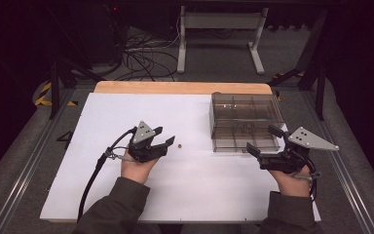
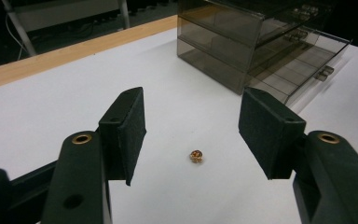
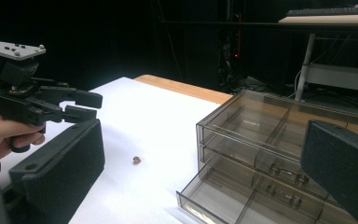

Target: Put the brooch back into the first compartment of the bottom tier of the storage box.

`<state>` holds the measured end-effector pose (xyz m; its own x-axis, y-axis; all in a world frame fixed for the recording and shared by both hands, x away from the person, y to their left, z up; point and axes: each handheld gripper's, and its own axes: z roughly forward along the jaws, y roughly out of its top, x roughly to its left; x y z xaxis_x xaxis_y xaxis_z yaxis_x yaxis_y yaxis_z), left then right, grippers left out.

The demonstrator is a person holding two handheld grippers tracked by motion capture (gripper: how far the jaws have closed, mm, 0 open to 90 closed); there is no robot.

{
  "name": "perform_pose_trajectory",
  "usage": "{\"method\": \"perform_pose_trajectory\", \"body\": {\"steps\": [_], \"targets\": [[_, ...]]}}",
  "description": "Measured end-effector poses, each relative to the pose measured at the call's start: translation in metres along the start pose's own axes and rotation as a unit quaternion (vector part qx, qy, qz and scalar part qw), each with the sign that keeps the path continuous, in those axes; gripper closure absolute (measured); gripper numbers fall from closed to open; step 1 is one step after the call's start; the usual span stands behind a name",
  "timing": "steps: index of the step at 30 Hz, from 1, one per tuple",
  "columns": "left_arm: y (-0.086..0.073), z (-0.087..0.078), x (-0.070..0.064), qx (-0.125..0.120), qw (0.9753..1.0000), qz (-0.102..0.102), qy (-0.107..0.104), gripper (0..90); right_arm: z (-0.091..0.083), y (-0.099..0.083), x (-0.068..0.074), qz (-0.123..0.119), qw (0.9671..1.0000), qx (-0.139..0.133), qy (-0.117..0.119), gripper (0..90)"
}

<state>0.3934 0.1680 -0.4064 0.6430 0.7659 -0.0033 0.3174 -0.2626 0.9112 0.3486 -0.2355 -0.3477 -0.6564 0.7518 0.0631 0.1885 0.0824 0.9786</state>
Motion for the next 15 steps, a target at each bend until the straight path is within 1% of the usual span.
{"method": "perform_pose_trajectory", "body": {"steps": [3,10,15], "targets": [[-0.001,0.004,-0.001,0.006,1.0,0.002,0.005,44.8,0.001,0.0,0.001,0.0,1.0,0.001,0.001,0.5],[-0.003,0.012,-0.001,0.015,0.9998,-0.011,0.006,46.5,0.001,0.001,0.001,-0.002,1.0,0.003,0.005,0.7],[-0.005,0.017,-0.001,0.02,0.9997,-0.011,0.011,48.7,0.001,0.001,0.002,-0.003,1.0,0.004,0.008,0.7]]}}
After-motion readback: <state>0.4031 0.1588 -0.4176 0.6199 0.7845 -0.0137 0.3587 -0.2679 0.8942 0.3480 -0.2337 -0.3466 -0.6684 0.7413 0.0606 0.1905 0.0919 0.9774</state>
